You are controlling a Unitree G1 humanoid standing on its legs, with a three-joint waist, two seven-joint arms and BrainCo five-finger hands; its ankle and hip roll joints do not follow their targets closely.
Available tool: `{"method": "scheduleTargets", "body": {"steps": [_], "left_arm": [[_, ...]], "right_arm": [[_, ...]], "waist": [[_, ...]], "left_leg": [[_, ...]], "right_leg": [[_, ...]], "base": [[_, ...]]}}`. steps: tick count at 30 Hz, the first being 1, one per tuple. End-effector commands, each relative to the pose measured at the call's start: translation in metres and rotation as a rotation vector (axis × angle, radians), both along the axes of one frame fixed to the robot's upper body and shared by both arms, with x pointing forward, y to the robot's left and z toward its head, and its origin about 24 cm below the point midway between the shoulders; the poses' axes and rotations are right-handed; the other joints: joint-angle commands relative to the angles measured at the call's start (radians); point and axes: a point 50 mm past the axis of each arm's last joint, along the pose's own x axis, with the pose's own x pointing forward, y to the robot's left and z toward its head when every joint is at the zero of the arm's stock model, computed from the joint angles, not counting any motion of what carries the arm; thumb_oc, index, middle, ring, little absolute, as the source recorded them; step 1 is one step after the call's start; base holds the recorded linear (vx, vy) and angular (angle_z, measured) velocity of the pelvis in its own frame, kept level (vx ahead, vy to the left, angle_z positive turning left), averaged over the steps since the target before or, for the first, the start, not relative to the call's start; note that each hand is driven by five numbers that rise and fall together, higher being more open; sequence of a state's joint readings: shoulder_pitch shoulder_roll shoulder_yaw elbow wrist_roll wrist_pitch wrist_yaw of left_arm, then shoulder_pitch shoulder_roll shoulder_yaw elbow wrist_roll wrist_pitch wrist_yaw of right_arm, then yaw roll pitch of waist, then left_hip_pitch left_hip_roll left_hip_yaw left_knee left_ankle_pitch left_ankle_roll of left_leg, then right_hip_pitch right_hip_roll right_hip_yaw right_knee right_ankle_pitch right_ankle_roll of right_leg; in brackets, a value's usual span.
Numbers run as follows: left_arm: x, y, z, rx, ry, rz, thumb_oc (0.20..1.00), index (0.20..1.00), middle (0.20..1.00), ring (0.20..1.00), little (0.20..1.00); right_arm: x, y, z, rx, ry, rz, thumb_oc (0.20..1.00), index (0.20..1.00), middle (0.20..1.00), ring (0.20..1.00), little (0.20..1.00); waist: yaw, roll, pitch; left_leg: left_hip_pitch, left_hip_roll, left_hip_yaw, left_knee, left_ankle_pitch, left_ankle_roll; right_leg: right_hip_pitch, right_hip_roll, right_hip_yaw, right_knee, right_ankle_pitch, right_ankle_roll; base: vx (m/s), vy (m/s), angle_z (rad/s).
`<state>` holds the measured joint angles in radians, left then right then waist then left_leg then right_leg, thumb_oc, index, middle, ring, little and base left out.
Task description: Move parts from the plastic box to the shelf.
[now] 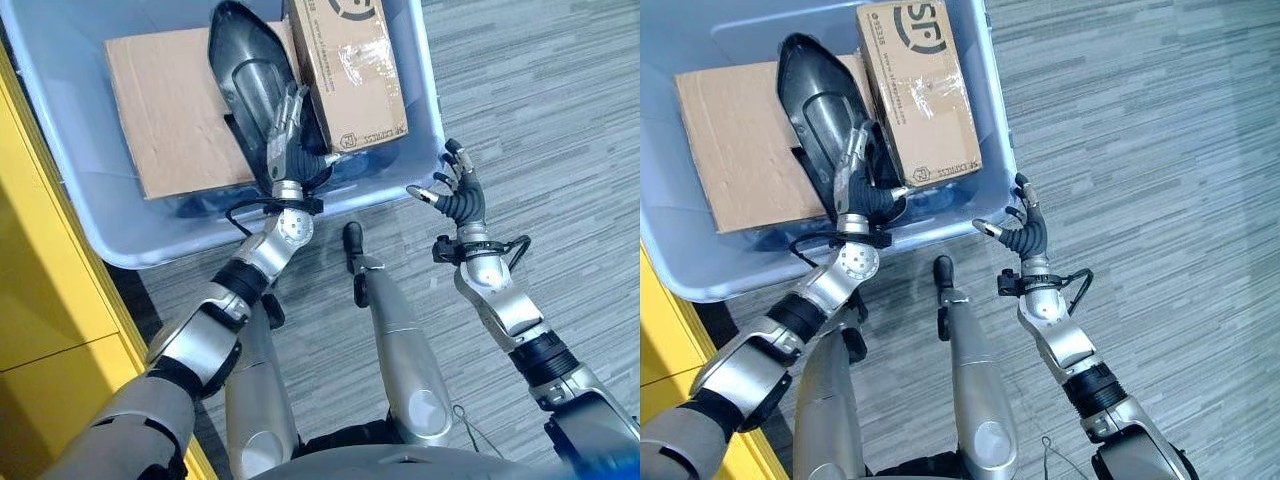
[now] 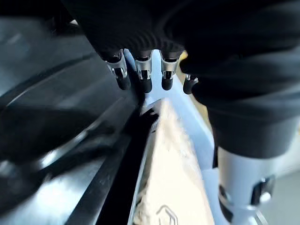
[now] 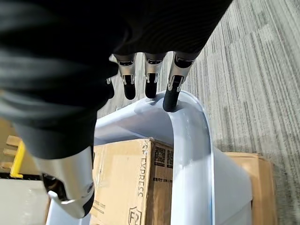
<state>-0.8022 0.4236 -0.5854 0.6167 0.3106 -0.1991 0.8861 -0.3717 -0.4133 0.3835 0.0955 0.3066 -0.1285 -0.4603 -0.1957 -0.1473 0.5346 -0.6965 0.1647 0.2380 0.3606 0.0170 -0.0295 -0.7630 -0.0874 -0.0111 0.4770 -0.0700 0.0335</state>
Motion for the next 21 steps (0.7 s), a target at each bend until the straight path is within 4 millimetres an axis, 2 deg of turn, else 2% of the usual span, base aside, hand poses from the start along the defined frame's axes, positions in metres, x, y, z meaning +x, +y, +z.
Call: {"method": "scheduleTargets", "body": {"steps": [1,4,5,7,8,10,13,16,17,21], "left_arm": [[-0.010,-0.015,0.022,0.008,-0.309,0.037,1.000,1.000,1.000,1.000,1.000],[-0.021,0.002,0.033,-0.089,-0.545,0.138,1.000,1.000,1.000,1.000,1.000],[-0.030,0.007,0.037,-0.181,-0.672,0.170,1.000,1.000,1.000,1.000,1.000],[-0.032,0.008,0.036,-0.226,-0.699,0.186,1.000,1.000,1.000,1.000,1.000],[-0.032,0.013,0.034,-0.386,-0.633,0.227,1.000,1.000,1.000,1.000,1.000],[-0.031,0.015,0.024,-0.470,-0.595,0.274,1.000,1.000,1.000,1.000,1.000],[-0.026,0.017,0.009,-0.655,-0.402,0.288,1.000,1.000,1.000,1.000,1.000],[-0.020,0.015,-0.002,-0.724,-0.259,0.248,1.000,1.000,1.000,1.000,1.000],[-0.016,0.012,-0.008,-0.762,-0.149,0.209,1.000,1.000,1.000,1.000,1.000],[-0.005,-0.001,-0.024,-0.830,0.116,0.117,1.000,1.000,1.000,1.000,1.000]], "right_arm": [[-0.010,-0.011,0.000,-0.011,-0.049,-0.008,1.000,1.000,1.000,1.000,1.000],[-0.014,-0.011,-0.007,-0.018,-0.048,-0.006,1.000,1.000,1.000,1.000,1.000],[-0.015,-0.009,-0.008,-0.009,-0.052,-0.018,1.000,1.000,1.000,1.000,1.000],[-0.015,-0.008,-0.010,-0.007,-0.050,-0.024,1.000,1.000,1.000,1.000,1.000],[-0.013,-0.005,-0.011,0.006,-0.046,-0.034,1.000,1.000,1.000,1.000,1.000],[-0.010,0.001,-0.012,0.021,-0.044,-0.044,1.000,1.000,1.000,1.000,1.000],[-0.007,0.005,-0.011,0.043,-0.042,-0.056,1.000,1.000,1.000,1.000,1.000],[-0.005,0.008,-0.009,0.056,-0.039,-0.057,1.000,1.000,1.000,1.000,1.000],[-0.004,0.009,-0.008,0.063,-0.036,-0.056,1.000,1.000,1.000,1.000,1.000],[0.001,0.013,0.000,0.072,-0.029,-0.042,1.000,1.000,1.000,1.000,1.000]], "waist": [[0.028,-0.002,-0.015],[0.042,0.007,-0.015],[0.054,0.011,-0.015],[0.060,0.011,-0.015],[0.072,0.012,-0.015],[0.083,0.005,-0.015],[0.096,-0.007,-0.015],[0.099,-0.017,-0.015],[0.100,-0.022,-0.015],[0.093,-0.033,-0.015]], "left_leg": [[-0.044,-0.017,-0.091,0.077,-0.019,-0.021],[-0.037,-0.022,-0.100,0.064,-0.012,-0.023],[-0.038,-0.025,-0.110,0.058,-0.008,-0.026],[-0.036,-0.026,-0.115,0.054,-0.007,-0.027],[-0.033,-0.028,-0.123,0.045,-0.002,-0.029],[-0.030,-0.028,-0.131,0.038,0.005,-0.033],[-0.032,-0.025,-0.138,0.033,0.010,-0.035],[-0.035,-0.022,-0.141,0.037,0.009,-0.037],[-0.037,-0.019,-0.140,0.038,0.011,-0.037],[-0.041,-0.012,-0.134,0.039,0.013,-0.036]], "right_leg": [[0.033,0.011,-0.058,-0.080,0.098,0.012],[0.037,0.008,-0.062,-0.078,0.093,0.010],[0.039,0.007,-0.067,-0.078,0.090,0.009],[0.042,0.007,-0.070,-0.078,0.089,0.009],[0.050,0.006,-0.076,-0.084,0.087,0.011],[0.058,0.007,-0.086,-0.090,0.090,0.013],[0.068,0.007,-0.101,-0.100,0.093,0.018],[0.072,0.010,-0.108,-0.103,0.095,0.021],[0.073,0.011,-0.113,-0.103,0.096,0.023],[0.069,0.016,-0.117,-0.102,0.100,0.027]], "base": [[0.00,0.000,0.00],[0.00,-0.036,0.04],[-0.01,-0.075,0.04],[-0.01,-0.082,0.11],[-0.01,-0.093,0.23],[-0.02,-0.135,0.15],[-0.01,-0.108,0.08],[0.00,-0.062,0.03],[0.00,-0.067,0.02],[-0.01,-0.033,0.05]]}}
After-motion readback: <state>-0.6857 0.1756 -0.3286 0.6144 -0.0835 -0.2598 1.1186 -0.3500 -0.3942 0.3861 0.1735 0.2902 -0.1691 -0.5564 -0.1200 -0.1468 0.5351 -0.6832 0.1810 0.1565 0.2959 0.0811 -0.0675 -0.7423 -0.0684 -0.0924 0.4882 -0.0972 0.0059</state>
